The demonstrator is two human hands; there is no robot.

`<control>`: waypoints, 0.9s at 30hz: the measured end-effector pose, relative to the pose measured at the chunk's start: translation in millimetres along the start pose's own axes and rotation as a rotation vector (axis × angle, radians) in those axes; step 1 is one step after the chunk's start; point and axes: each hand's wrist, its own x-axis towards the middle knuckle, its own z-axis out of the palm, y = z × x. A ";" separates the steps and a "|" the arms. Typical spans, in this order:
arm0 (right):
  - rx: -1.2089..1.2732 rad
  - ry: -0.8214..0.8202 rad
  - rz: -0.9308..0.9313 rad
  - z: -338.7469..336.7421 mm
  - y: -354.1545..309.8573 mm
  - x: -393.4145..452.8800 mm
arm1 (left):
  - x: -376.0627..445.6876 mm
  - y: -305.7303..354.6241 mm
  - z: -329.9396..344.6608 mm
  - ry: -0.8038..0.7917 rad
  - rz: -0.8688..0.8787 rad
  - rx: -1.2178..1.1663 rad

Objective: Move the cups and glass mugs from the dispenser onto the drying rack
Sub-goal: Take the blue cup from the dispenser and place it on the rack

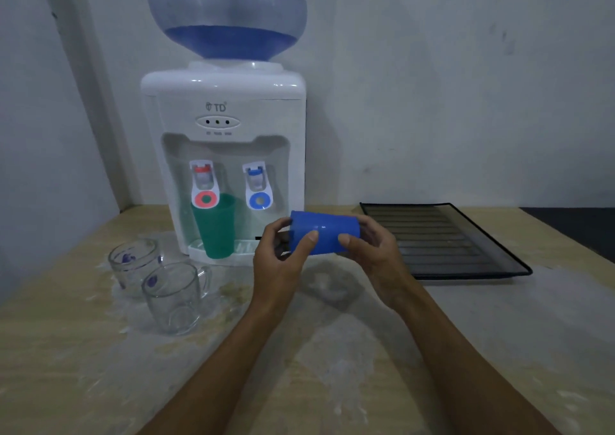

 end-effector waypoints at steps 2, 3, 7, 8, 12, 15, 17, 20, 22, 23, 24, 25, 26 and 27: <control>0.133 0.040 0.023 -3.4 -0.4 3.2 | -3.4 -2.0 3.8 -0.055 -0.027 0.014; 0.173 0.056 0.034 -5.2 -0.3 4.3 | -5.1 -3.9 6.3 -0.083 -0.041 0.022; 0.216 0.081 0.071 -10.5 4.8 7.3 | -9.4 -12.2 12.7 -0.154 -0.081 0.092; 0.200 0.088 0.081 -11.8 6.3 7.5 | -10.2 -14.9 13.5 -0.163 -0.090 0.109; 0.138 0.125 0.101 -12.5 11.3 11.5 | -7.1 -25.3 14.8 -0.215 -0.108 0.162; 0.133 0.186 0.080 -12.0 5.8 10.7 | -5.6 -25.4 13.9 -0.266 -0.112 0.182; 0.137 0.235 0.041 -15.3 3.0 13.6 | -5.2 -27.6 14.6 -0.303 -0.124 0.192; 0.160 0.386 -0.063 -33.0 -7.6 27.1 | -4.5 -31.1 14.6 -0.337 -0.144 0.246; 0.139 0.534 -0.143 -55.7 -20.2 46.6 | -3.0 -34.8 14.1 -0.339 -0.143 0.287; 0.102 0.605 -0.166 -70.7 -27.5 57.8 | -1.7 -36.3 14.9 -0.340 -0.140 0.311; 0.043 0.669 -0.177 -87.6 -34.2 68.3 | -1.3 -37.7 15.4 -0.340 -0.136 0.336; -0.036 0.720 -0.179 -105.0 -39.3 78.9 | -1.3 -38.5 15.9 -0.339 -0.130 0.356; -0.130 0.760 -0.171 -123.5 -42.4 89.9 | -0.9 -39.5 17.1 -0.340 -0.127 0.374; -0.226 0.793 -0.151 -140.9 -43.9 99.9 | -1.3 -39.8 17.9 -0.341 -0.125 0.392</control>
